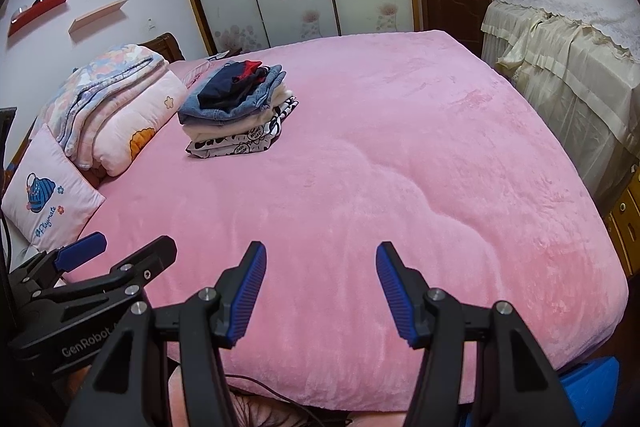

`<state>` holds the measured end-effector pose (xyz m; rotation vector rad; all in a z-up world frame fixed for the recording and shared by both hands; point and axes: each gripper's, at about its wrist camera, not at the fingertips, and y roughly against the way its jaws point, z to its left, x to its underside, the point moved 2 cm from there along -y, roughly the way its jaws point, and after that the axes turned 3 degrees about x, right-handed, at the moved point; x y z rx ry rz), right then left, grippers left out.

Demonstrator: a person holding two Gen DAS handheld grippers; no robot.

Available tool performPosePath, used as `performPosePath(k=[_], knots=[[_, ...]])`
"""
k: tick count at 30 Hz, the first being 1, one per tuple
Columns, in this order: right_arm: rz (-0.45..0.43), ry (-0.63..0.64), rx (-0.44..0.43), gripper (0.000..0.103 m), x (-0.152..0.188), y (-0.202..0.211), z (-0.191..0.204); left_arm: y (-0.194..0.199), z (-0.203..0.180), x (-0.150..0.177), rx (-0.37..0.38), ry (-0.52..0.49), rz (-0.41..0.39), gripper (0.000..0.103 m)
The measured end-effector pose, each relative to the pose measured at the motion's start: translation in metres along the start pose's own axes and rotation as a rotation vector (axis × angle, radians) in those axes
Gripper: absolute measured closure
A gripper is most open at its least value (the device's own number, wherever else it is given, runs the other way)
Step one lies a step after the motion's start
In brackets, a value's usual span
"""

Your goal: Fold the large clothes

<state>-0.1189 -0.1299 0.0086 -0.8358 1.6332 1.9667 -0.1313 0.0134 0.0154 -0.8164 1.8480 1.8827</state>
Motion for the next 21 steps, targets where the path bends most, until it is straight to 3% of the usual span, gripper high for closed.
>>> performPosePath(k=[21], knots=[[0.01,0.005,0.008,0.045,-0.003,-0.007,0.0,-0.012,0.007,-0.003,0.006,0.016,0.019,0.012]])
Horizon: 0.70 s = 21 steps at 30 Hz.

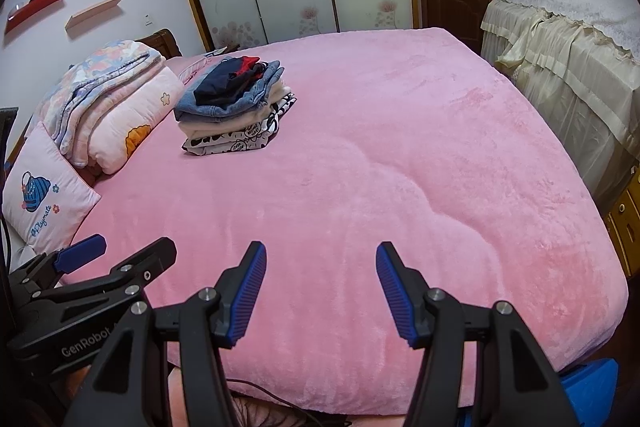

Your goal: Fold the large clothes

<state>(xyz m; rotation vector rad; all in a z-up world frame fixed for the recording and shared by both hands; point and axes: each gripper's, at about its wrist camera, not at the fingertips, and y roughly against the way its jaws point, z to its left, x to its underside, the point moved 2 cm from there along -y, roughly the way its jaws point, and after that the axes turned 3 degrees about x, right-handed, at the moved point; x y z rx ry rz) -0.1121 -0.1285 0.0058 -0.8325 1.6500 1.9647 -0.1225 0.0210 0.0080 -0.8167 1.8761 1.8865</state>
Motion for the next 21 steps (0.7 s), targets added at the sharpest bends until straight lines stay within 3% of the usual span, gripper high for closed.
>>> performPosePath(k=[21], knots=[[0.0,0.002,0.002,0.045,-0.0008,-0.0004,-0.0008,-0.0016,0.0027,0.0029,-0.003,0.003,0.005,0.013]])
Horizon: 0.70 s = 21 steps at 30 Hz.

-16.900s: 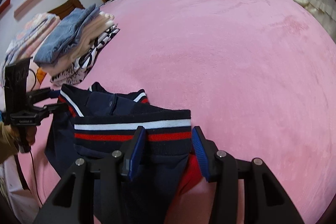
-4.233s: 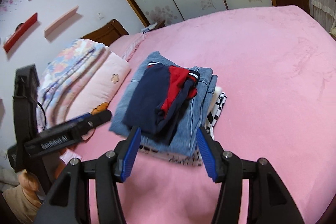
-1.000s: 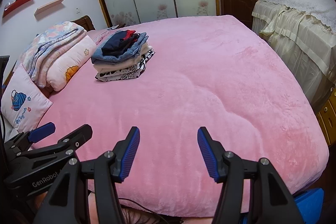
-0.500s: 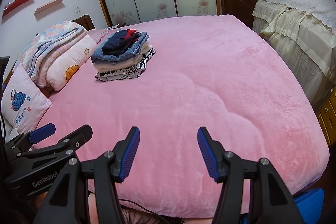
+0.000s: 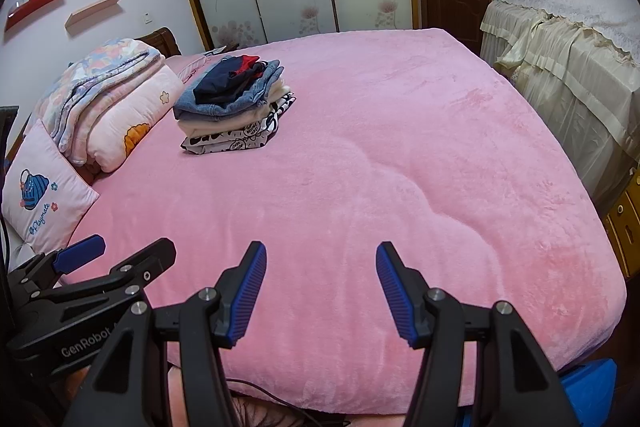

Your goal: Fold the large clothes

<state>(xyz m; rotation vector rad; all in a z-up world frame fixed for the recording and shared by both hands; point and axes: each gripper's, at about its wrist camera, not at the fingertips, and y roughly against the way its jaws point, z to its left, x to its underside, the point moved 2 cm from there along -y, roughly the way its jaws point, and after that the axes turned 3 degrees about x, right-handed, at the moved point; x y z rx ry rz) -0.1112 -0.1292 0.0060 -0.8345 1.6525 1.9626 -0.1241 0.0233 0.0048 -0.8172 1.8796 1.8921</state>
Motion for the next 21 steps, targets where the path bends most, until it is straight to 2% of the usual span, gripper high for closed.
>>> performPosePath(k=[21], knots=[[-0.004,0.005,0.003,0.045,-0.0006,-0.0012,-0.0001,0.0009,0.0005,0.0032,-0.004,-0.002,-0.004,0.013]])
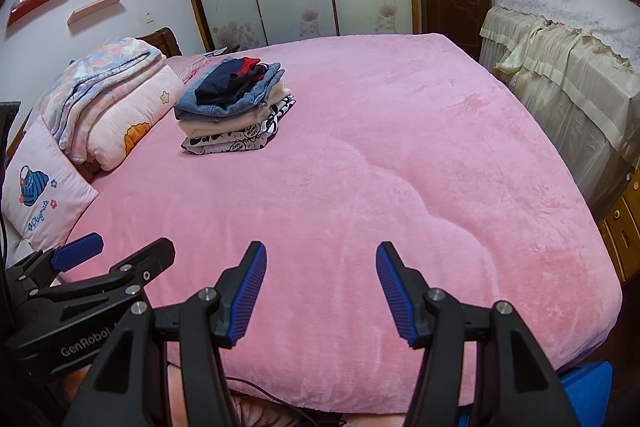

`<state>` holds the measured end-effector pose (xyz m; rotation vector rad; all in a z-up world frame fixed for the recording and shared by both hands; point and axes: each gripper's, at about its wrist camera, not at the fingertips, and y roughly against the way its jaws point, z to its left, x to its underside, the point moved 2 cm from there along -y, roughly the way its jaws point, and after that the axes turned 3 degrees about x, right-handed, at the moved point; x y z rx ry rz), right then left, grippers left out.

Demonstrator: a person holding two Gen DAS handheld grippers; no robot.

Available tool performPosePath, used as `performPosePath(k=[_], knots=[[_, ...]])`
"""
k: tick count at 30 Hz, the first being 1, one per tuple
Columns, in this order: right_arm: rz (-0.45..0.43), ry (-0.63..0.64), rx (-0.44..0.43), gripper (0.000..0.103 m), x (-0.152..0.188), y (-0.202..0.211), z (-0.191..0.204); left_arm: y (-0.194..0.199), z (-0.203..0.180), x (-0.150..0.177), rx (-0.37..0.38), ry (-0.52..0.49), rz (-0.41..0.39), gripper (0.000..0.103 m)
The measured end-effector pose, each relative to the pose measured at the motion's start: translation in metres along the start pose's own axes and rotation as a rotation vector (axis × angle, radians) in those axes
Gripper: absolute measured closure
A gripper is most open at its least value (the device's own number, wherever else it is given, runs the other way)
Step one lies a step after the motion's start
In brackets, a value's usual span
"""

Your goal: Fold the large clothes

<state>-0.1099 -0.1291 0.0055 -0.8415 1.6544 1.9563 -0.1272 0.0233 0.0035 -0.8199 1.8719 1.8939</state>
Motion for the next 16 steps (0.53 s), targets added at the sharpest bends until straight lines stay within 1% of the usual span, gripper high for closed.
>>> performPosePath(k=[16], knots=[[0.001,0.001,0.002,0.045,0.001,-0.0001,0.0022,0.003,0.0011,0.0049,0.001,0.004,0.016,0.013]])
